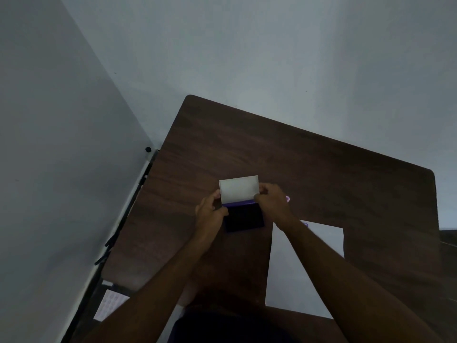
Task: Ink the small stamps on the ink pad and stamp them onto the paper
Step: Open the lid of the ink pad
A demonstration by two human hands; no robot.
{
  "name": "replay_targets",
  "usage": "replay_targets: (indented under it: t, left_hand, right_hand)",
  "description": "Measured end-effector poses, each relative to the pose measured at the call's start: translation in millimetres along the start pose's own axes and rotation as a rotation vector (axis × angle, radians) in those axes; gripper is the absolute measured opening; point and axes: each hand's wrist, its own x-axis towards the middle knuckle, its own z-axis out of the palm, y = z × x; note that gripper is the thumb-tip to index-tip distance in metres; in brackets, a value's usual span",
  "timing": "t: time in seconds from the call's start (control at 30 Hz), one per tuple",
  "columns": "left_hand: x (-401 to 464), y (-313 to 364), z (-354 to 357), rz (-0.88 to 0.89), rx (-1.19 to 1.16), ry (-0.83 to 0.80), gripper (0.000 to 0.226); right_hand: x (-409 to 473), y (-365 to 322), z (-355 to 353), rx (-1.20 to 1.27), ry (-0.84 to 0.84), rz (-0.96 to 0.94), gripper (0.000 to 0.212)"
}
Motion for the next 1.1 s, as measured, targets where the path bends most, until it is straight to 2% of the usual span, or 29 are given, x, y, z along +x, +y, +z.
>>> replay_targets:
  t: [0.73, 0.87, 1.1]
  left_hand:
    - [14.7, 6.5, 1.5, -0.067, 0.123, 0.008, 0.058]
    - [14.6, 5.6, 1.9, -0.021, 0.124, 0.007, 0.053]
    - [14.7, 5.9, 4.3, 0.061, 0.195, 0.087, 0.042]
  right_hand:
    - [19.8, 6.0, 7.4, 0.007, -0.049, 0.037, 0.023]
    - [20.1, 5.0, 8.1, -0.006, -0.043, 0.055, 0.026]
    - [20.3, 5.0, 12.2, -0.044, -0.001, 0.041, 0.009]
